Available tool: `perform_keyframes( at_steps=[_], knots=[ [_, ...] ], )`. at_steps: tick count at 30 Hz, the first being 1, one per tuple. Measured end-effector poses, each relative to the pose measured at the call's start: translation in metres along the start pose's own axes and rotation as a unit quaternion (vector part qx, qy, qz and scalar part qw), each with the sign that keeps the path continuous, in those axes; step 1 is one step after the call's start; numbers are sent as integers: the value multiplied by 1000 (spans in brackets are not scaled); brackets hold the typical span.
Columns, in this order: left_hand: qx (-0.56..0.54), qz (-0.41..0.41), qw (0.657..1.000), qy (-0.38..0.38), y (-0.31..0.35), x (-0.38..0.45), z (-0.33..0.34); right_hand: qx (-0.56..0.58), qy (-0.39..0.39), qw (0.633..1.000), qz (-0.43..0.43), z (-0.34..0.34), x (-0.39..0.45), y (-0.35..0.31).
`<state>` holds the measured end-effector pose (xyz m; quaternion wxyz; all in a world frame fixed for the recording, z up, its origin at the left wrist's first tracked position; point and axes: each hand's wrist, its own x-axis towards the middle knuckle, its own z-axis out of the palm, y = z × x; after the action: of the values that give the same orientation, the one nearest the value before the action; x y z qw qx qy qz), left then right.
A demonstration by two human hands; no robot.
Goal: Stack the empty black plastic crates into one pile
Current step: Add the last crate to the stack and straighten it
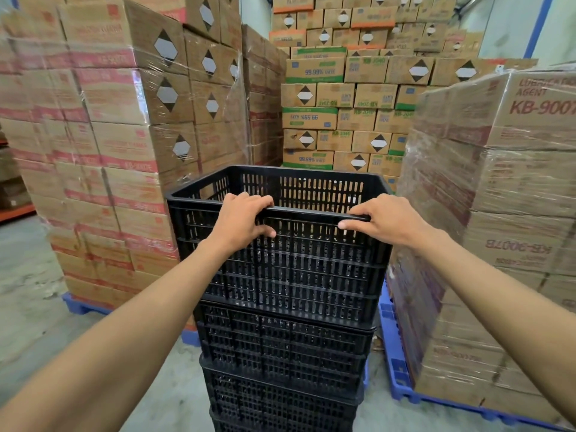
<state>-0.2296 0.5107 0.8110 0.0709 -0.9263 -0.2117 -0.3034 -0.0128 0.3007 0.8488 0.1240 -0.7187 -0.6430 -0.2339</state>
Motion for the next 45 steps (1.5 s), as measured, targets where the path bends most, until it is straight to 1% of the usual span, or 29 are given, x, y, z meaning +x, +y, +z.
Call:
perform_keyframes(
  at_steps=[3,7,11,13,15,17,18,19,20,21,22,23,24,26,28,30,33,36,39,42,45],
  knots=[
    [14,18,1000,7,-2,2,2,36,19,999,-3,5,3,3],
    [30,23,999,13,-9,-2,2,4,-34,999,-8,6,5,0],
    [0,-9,1000,22,-3,-3,2,-12,-6,999,38,9,-5,0],
    [-6,-23,1000,15,-3,-2,3,19,-16,997,69,6,-4,-5],
    [-8,-25,1000,-1,-4,0,2,103,-4,989,105,2,0,-11],
    [-12,-21,999,-21,-4,1,-1,170,24,969,180,-1,6,-6],
    [-28,-26,999,-28,-4,1,-3,165,20,961,220,-2,10,-2],
    [-58,-40,997,-33,-4,2,-7,138,-2,953,270,0,13,6],
    [-91,-65,993,-35,-5,3,-11,133,-42,938,317,-1,15,10],
    [-113,-99,988,-37,-7,6,-14,174,-79,915,355,0,15,16],
    [-110,-136,984,-42,-10,10,-17,245,-100,884,387,-2,16,20],
    [-82,-173,980,-52,-15,14,-19,313,-105,850,412,-3,16,21],
    [-47,-209,975,-67,-20,19,-20,340,-112,834,420,-3,16,22],
    [-13,-279,955,-100,-33,28,-21,333,-123,835,421,-3,19,26],
    [-28,-353,925,-141,-48,37,-24,318,-140,850,397,-5,22,28],
    [-39,-407,896,-173,-56,43,-28,339,-157,839,396,-3,21,35],
    [-12,-452,866,-215,-60,52,-27,333,-144,843,397,0,22,41],
    [25,-475,842,-255,-64,53,-28,312,-166,852,386,-2,26,44],
    [44,-466,845,-259,-74,49,-32,307,-197,846,388,-11,30,42],
    [30,-439,855,-276,-88,42,-35,319,-185,843,391,-9,26,47],
    [29,-423,864,-273,-95,34,-34,303,-169,856,383,-7,22,44]
  ],
)
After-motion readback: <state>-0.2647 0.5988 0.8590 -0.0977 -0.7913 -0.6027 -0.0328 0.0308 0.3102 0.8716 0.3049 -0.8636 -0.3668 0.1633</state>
